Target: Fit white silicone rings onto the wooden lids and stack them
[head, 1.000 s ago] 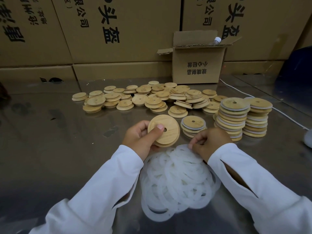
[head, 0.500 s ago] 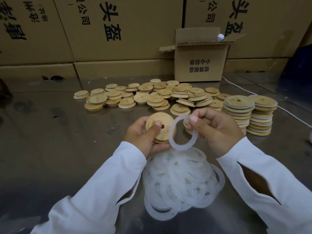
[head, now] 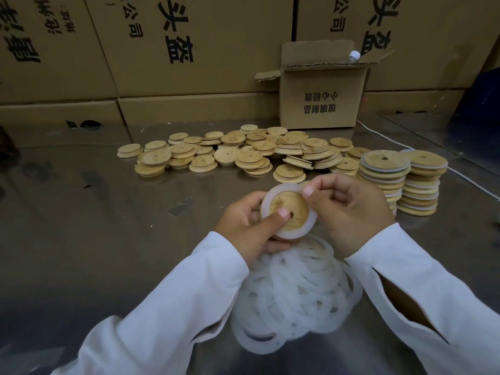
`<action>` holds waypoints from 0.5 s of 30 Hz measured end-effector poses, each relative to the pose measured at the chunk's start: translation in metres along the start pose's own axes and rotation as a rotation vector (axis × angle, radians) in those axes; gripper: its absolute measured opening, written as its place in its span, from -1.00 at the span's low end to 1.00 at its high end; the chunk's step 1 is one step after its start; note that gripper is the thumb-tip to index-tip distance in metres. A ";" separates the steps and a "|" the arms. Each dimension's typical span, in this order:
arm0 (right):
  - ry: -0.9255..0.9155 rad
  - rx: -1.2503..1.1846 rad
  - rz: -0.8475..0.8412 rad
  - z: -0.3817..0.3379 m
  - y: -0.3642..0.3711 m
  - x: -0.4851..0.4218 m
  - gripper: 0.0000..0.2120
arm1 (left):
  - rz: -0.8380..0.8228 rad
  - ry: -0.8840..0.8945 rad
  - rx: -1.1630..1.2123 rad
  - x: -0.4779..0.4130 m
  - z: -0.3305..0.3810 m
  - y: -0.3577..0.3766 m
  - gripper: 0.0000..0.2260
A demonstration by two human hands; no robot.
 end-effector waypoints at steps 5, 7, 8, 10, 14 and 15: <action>-0.073 0.070 0.078 -0.008 -0.007 0.003 -0.87 | -0.039 0.044 -0.031 0.000 0.002 0.004 -0.88; -0.055 0.092 0.074 -0.005 -0.007 0.003 -0.87 | -0.038 0.048 -0.043 0.000 0.002 0.004 -0.88; -0.050 0.104 0.070 -0.004 -0.006 0.002 -0.86 | -0.038 0.050 -0.044 -0.001 0.002 0.003 -0.89; -0.044 0.127 0.066 -0.003 -0.006 0.002 -0.84 | -0.042 0.055 -0.048 -0.001 0.002 0.003 -0.88; -0.002 0.103 0.060 0.001 -0.008 0.000 -0.83 | -0.072 0.066 -0.073 -0.001 0.003 0.004 -0.86; 0.024 0.081 0.057 0.003 -0.009 0.000 -0.83 | -0.078 0.072 -0.080 0.000 0.003 0.004 -0.85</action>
Point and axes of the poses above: each hand's wrist, its own x-axis away from the middle knuckle, its own y-axis out of the palm, z = x × y, the point moved 9 cm from there along -x, towards the middle knuckle, and after that the axes turned 4 degrees about y, right-handed, at the moved point
